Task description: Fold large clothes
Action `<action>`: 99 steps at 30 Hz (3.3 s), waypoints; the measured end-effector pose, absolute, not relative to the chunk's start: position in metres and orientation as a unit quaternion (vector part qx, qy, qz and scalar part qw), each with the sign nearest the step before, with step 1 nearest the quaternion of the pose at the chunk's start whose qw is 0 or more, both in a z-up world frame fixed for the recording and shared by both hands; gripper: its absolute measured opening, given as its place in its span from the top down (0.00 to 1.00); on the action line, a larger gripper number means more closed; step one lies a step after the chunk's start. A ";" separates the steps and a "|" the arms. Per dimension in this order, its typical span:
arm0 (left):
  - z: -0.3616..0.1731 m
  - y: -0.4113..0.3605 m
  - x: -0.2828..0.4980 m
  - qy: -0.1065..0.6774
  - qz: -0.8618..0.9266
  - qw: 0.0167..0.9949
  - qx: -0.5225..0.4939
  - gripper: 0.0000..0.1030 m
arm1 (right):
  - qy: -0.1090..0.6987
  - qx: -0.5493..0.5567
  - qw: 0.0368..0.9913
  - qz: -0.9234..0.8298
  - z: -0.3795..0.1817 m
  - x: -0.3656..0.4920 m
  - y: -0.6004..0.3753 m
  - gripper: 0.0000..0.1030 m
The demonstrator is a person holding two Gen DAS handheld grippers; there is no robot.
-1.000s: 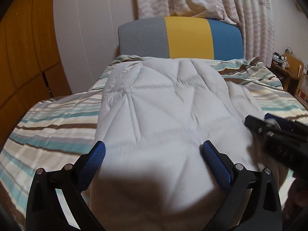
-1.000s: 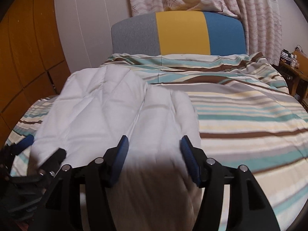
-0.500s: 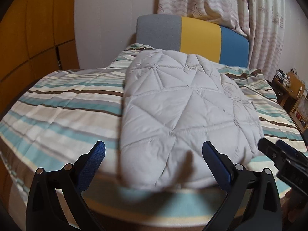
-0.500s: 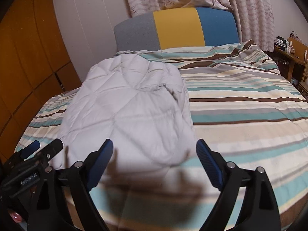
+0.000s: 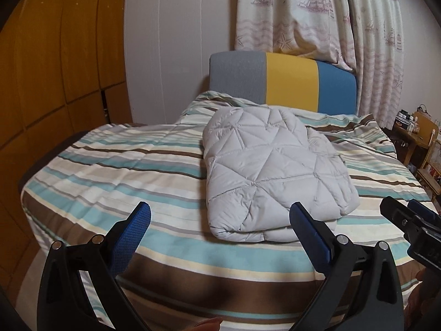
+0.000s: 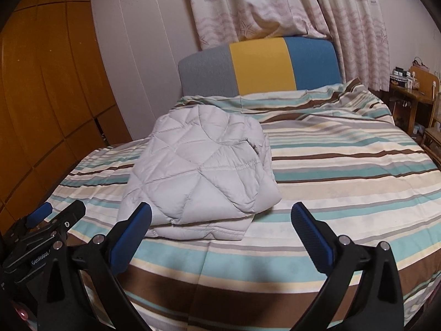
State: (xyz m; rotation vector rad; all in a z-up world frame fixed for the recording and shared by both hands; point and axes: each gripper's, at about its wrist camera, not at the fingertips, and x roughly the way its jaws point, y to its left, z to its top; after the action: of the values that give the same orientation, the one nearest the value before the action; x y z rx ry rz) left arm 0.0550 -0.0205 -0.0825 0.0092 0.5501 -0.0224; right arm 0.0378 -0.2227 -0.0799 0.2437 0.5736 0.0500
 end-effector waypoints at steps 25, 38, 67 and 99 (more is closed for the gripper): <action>-0.073 -0.019 0.040 0.272 -0.028 0.962 -0.006 0.03 | 0.274 0.116 0.954 0.030 -0.074 0.026 -0.221 0.02; -0.077 -0.022 0.040 0.277 -0.034 0.960 -0.009 0.03 | 0.276 0.117 0.953 0.030 -0.075 0.027 -0.223 0.02; -0.082 -0.019 0.042 0.286 -0.047 0.957 -0.013 0.03 | 0.284 0.120 0.951 0.033 -0.079 0.029 -0.223 0.02; -0.089 -0.019 0.047 0.297 -0.052 0.953 -0.004 0.03 | 0.295 0.120 0.947 0.035 -0.084 0.032 -0.224 0.02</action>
State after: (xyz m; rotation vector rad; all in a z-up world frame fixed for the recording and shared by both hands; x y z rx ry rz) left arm 0.0475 -0.0185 -0.0891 -0.0090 0.6033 -0.1051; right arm 0.0321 -0.2236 -0.0842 0.2451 0.6006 0.0709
